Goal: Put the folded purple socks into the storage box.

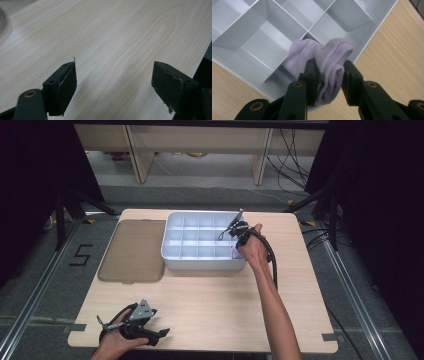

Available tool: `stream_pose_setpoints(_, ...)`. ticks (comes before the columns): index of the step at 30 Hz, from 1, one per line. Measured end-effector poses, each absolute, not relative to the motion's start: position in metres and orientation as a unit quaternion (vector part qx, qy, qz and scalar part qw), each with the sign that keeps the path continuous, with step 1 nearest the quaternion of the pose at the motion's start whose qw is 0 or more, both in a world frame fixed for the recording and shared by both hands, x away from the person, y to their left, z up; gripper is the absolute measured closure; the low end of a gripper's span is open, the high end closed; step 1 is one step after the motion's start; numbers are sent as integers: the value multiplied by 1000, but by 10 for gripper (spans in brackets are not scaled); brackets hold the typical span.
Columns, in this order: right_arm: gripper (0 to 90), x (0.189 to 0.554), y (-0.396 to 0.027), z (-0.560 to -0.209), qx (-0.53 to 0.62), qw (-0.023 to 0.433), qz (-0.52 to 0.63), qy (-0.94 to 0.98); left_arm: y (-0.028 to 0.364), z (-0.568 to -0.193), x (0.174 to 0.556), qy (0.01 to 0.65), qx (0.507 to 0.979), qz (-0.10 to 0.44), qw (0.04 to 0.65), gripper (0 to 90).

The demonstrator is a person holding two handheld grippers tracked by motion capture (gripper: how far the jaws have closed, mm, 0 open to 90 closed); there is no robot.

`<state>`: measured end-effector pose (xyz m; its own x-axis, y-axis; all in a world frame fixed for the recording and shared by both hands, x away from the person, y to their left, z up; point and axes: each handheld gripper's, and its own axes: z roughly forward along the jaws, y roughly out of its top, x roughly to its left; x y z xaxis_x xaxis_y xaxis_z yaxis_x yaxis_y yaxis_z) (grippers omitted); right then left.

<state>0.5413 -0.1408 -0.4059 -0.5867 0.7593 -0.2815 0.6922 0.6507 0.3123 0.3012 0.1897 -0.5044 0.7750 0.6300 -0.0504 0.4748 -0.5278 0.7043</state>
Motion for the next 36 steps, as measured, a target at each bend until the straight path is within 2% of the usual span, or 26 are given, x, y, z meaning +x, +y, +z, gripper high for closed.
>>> stream_pose_setpoints(4, 677, 542, -140, -413, 405, 188, 83, 891, 189, -505, 301, 323, 865, 97, 371, 200)
stream_pose_setpoints(10, 564, 539, -142, -415, 416, 171, 117, 885, 190, -505, 302, 310, 872, 106, 363, 199)
stream_pose_setpoints(12, 556, 538, -144, -410, 419, 169, 135, 882, 189, -505, 302, 313, 871, 109, 362, 200)
stream_pose_setpoints(14, 587, 537, -147, -404, 424, 169, 154, 876, 190, -504, 303, 300, 873, 114, 368, 199)
stream_pose_setpoints(18, 703, 537, -153, -396, 417, 158, 178, 877, 189, -505, 302, 307, 872, 109, 365, 199)
stream_pose_setpoints(20, 777, 538, -153, -398, 421, 152, 176, 877, 188, -506, 301, 312, 870, 105, 368, 199)
stream_pose_setpoints(23, 841, 542, -154, -408, 418, 143, 159, 883, 187, -506, 300, 312, 872, 99, 365, 200)
stream_pose_setpoints(27, 856, 546, -154, -419, 421, 124, 146, 886, 187, -507, 301, 313, 869, 96, 371, 200)
stream_pose_setpoints(29, 860, 548, -153, -422, 421, 133, 151, 884, 187, -507, 301, 311, 870, 95, 370, 200)
stream_pose_setpoints(36, 864, 552, -143, -438, 423, 112, 119, 891, 187, -506, 300, 309, 874, 98, 362, 200)
